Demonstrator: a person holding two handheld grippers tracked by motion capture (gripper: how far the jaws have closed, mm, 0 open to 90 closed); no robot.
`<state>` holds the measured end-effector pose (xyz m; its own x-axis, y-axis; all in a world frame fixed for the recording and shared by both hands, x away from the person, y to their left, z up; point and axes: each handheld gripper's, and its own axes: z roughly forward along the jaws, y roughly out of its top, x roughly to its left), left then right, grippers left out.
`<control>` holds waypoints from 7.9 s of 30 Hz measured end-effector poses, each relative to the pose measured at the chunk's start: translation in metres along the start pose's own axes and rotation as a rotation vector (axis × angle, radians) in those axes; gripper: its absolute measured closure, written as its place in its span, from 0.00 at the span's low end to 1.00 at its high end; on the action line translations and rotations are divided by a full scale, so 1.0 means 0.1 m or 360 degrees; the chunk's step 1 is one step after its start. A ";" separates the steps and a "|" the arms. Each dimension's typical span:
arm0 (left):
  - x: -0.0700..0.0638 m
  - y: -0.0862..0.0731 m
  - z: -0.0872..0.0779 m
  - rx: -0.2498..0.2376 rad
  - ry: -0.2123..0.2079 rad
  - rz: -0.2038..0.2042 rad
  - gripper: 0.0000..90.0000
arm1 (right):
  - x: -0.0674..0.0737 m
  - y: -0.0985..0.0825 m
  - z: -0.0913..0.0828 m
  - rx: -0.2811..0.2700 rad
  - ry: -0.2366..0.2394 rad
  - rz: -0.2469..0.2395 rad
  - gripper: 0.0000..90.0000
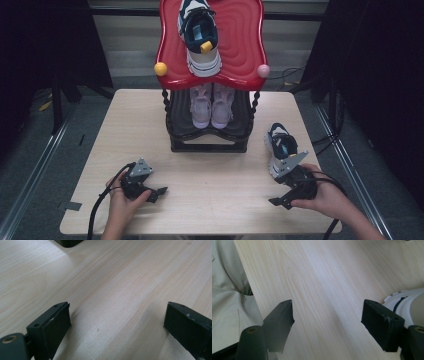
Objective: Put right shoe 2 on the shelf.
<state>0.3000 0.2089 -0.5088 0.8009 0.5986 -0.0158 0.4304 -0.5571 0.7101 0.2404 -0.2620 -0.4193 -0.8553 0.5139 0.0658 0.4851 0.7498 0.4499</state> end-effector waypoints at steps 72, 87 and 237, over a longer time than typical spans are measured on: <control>0.00 0.00 0.00 -0.0001 0.0000 -0.0002 0.07 | -0.99 0.51 -0.12 0.0567 -0.0110 -0.0256 0.40; 0.00 0.00 0.00 -0.0001 0.0001 -0.0003 0.07 | -1.09 0.35 0.07 0.0601 -0.0055 -0.0264 0.51; 0.00 0.00 0.00 0.0011 -0.0002 0.0004 0.07 | -0.50 2.97 -2.51 0.0374 -0.0337 -0.0723 0.80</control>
<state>0.3001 0.2091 -0.5085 0.8026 0.5963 -0.0150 0.4313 -0.5628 0.7052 0.3814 -0.1696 -0.0657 -0.9446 0.1715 -0.2800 0.1242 0.9760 0.1787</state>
